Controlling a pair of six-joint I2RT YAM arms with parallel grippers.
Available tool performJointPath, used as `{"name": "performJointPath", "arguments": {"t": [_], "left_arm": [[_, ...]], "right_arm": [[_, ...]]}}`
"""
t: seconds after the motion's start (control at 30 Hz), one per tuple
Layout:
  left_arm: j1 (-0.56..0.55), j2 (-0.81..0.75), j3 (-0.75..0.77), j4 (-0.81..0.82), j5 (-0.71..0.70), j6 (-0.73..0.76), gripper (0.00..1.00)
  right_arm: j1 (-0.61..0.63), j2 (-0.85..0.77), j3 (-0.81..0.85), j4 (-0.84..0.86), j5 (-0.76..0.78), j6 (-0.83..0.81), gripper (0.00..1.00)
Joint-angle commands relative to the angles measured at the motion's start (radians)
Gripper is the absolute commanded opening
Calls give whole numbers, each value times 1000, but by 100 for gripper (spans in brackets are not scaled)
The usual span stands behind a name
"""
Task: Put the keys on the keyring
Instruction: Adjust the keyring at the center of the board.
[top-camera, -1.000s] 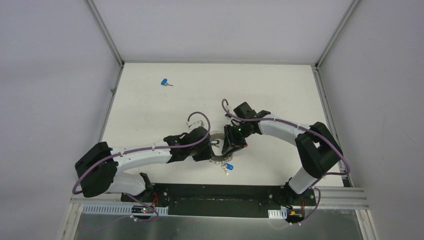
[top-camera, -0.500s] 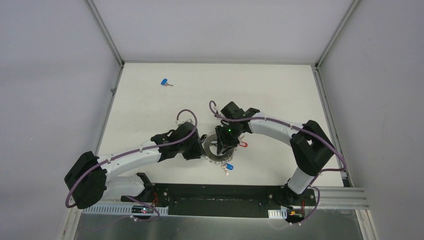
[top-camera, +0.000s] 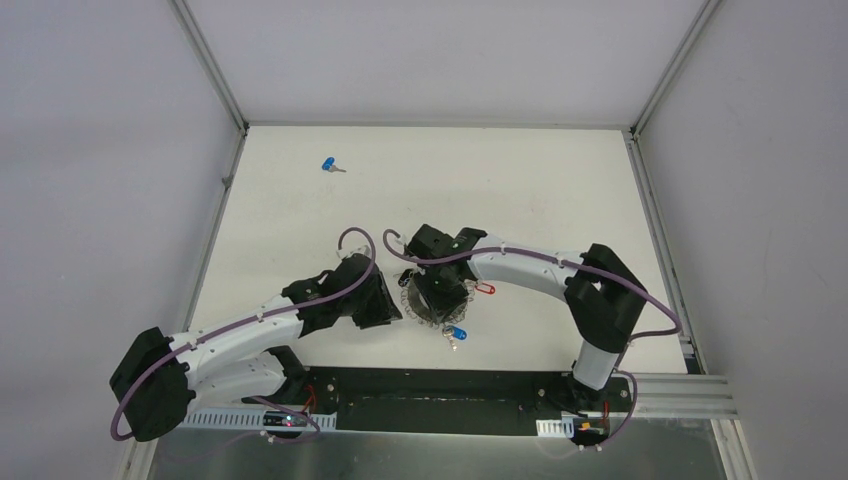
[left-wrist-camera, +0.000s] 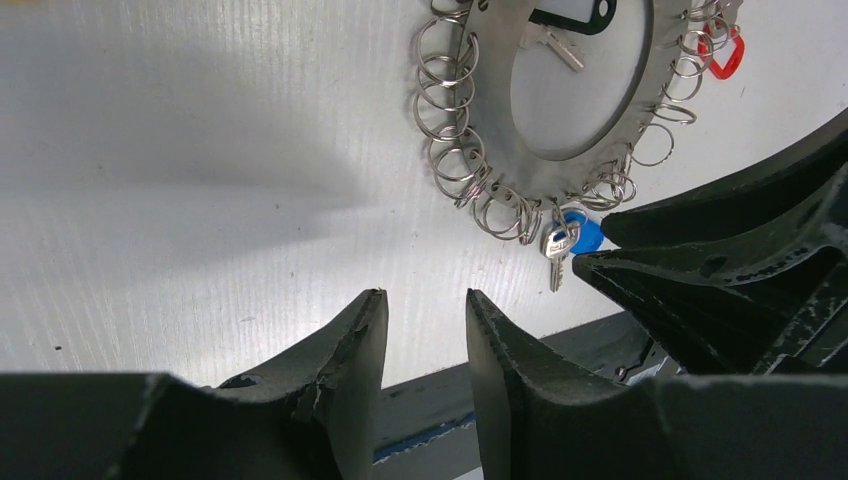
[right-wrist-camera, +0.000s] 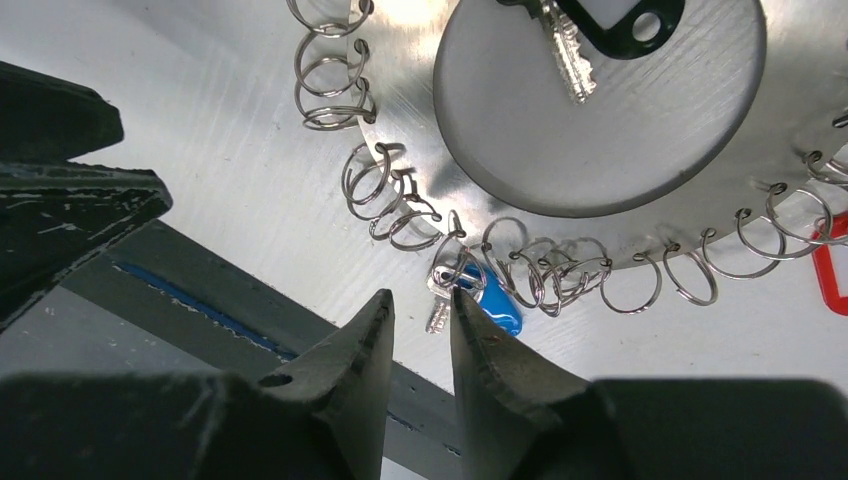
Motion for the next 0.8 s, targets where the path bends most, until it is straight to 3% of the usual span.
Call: {"name": "performJointPath", "arguments": {"t": [0.0, 0.37, 0.6, 0.77], "left_arm": [[13, -9, -1, -5, 16, -4, 36], [12, 48, 5, -2, 58, 2, 36], [12, 82, 15, 16, 65, 9, 37], [24, 110, -5, 62, 93, -10, 36]], "right_arm": [[26, 17, 58, -47, 84, -18, 30], [-22, -80, 0, 29, -28, 17, 30], [-150, -116, -80, 182, -277, 106, 30], [-155, -70, -29, 225, -342, 150, 30]]}}
